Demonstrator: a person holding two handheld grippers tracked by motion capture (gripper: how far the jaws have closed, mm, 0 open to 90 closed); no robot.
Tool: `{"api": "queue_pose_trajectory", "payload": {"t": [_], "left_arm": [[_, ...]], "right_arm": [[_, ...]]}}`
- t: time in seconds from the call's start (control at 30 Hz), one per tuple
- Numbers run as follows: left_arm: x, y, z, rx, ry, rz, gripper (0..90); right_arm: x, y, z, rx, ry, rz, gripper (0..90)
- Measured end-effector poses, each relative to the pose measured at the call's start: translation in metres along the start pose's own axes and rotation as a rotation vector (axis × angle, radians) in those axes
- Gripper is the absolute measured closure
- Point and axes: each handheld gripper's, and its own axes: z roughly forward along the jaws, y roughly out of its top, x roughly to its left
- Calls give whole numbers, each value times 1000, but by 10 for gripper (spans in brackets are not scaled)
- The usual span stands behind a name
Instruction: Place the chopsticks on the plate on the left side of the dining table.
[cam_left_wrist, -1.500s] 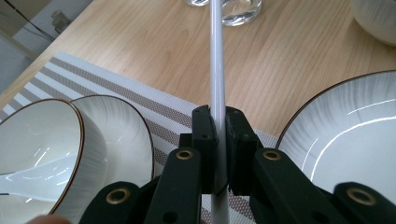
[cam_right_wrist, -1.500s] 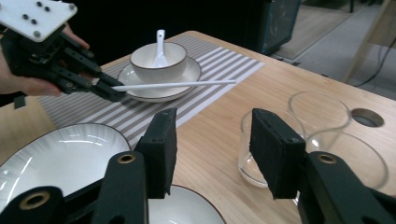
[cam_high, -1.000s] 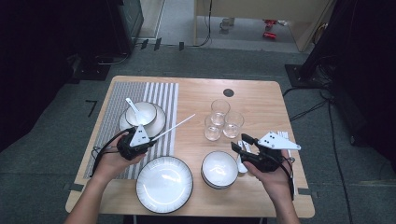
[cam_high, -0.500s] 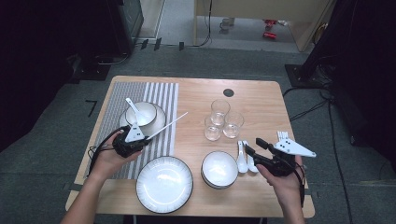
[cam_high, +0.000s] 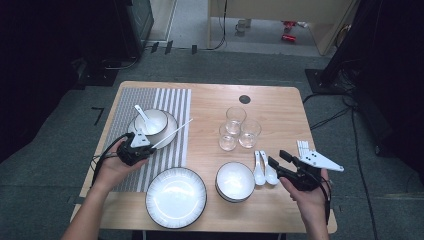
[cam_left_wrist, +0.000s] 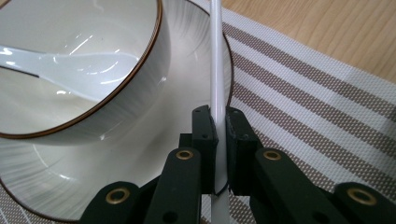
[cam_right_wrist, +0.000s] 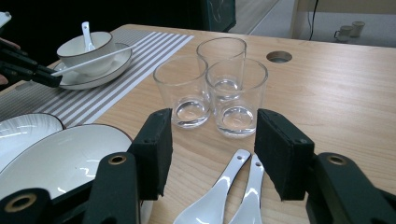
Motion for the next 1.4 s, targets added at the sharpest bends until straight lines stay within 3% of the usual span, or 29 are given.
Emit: {"api": "queue_pose_trajectory", "payload": {"t": [0.87,1.4], "left_arm": [[22,-13,-7,-16,-24,-90,850],[28,-16,-5,-15,-9,-122,820]], "right_arm": [[-5,-8,3,18,-5,17,488],[-11,-12,3,30,-15,29,491]]}}
